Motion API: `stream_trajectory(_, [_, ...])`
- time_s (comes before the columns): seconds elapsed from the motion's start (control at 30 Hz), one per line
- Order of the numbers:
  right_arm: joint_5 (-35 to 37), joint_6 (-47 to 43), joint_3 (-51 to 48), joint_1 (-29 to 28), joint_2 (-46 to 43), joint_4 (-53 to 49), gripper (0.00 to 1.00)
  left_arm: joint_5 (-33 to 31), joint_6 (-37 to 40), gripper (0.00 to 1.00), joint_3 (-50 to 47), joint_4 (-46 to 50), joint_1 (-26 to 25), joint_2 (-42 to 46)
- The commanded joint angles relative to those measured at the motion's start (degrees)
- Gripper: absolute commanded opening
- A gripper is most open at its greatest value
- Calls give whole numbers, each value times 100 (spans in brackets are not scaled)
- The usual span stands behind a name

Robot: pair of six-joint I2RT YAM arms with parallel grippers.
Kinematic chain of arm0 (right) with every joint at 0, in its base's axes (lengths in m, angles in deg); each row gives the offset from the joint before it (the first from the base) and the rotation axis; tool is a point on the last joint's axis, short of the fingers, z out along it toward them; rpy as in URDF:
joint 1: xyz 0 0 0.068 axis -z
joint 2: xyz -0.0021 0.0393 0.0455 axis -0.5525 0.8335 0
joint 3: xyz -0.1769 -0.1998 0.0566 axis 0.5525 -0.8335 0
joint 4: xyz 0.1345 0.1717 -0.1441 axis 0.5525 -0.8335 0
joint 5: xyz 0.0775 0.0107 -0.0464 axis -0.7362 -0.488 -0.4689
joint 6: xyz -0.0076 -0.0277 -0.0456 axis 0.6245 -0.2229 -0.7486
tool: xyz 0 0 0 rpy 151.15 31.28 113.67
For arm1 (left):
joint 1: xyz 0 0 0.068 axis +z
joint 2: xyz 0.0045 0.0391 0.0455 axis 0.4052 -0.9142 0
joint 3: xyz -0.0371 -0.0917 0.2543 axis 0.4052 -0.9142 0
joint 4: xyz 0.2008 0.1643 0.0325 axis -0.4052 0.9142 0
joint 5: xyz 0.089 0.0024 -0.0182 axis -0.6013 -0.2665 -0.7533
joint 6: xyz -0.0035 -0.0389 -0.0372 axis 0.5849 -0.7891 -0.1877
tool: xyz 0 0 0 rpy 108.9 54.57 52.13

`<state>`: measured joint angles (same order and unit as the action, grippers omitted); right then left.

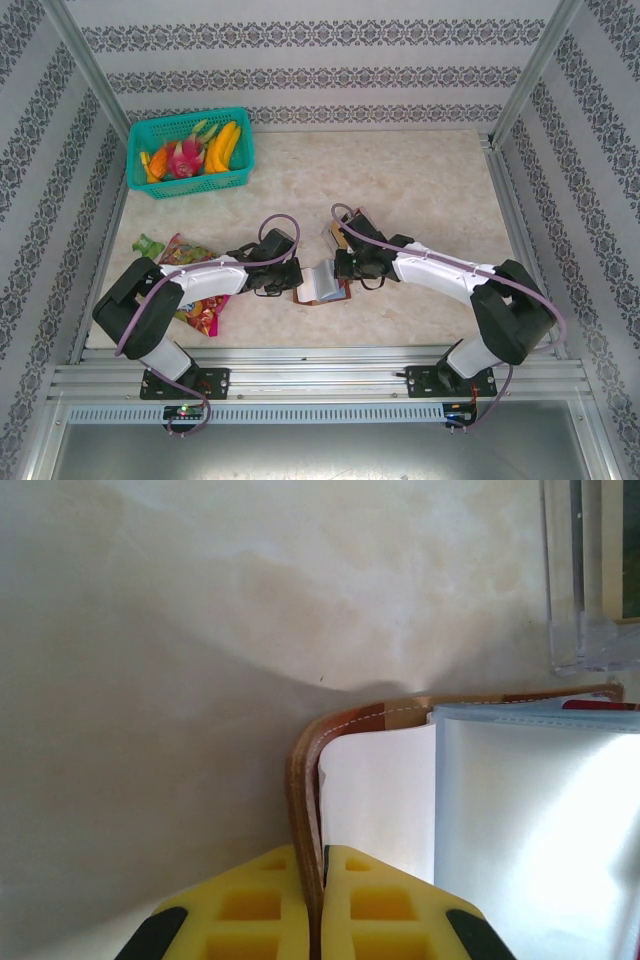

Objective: Put the credit cards into the card holder

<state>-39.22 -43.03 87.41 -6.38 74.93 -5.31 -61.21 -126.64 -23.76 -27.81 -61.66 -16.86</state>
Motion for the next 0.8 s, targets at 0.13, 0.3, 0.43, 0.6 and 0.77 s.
stream_trajectory(0.13, [-608,378,-86,-175,47,769,8,42,26,8,75,-115,32,-155])
stream_trajectory(0.3, [-732,548,-113,-293,356,1076,7,-61,21,11,37,-80,32,-37])
stream_trajectory(0.43, [-692,648,-98,-363,472,1178,8,-111,0,17,4,16,32,14])
stream_trajectory(0.6, [-641,703,-123,-363,761,1148,7,-557,-114,33,-151,371,32,405])
stream_trajectory(0.77, [-753,739,-126,-385,934,1253,7,-890,-163,55,-188,740,31,916])
